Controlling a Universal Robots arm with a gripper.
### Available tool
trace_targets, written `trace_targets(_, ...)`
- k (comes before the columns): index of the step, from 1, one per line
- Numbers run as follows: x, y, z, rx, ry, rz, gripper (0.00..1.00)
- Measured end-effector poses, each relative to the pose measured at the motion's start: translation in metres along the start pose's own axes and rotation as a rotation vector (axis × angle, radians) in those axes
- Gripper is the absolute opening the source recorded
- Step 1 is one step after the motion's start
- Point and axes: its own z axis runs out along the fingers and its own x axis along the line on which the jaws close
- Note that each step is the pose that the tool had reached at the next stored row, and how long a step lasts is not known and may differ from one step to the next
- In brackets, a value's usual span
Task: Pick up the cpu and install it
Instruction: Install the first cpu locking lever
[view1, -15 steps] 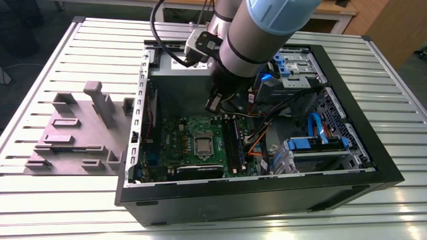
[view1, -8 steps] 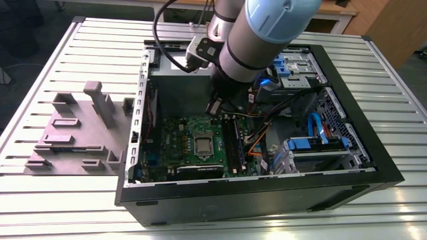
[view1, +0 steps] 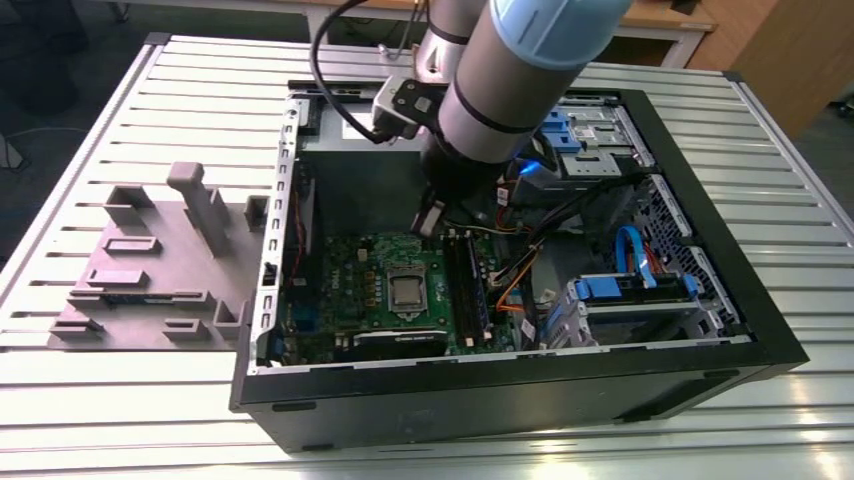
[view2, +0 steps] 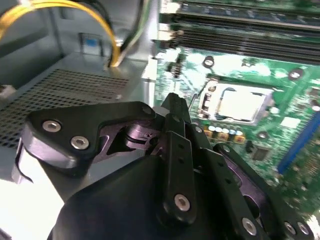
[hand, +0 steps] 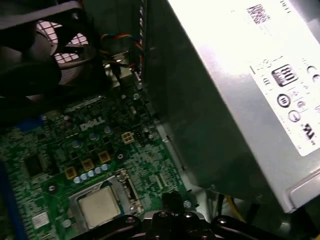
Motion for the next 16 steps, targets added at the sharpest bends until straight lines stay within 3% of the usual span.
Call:
trace_targets(3,-0.0001,-0.0002,0.0,0.0139,0.0431,0.009,0.1)
trace_targets(7,0.0,-0.0004,0.0002,0.0288,0.0892,0.019,0.1)
trace_targets(9,0.0002,-0.0006,0.0007,0.0334,0.1006,0.021,0.1)
trace_targets(11,0.0003,-0.0008,0.0015,0.0361,0.1067,0.023,0.1)
trace_targets(16,0.0004,-0.001,0.0019,0.0368,0.108,0.023,0.1)
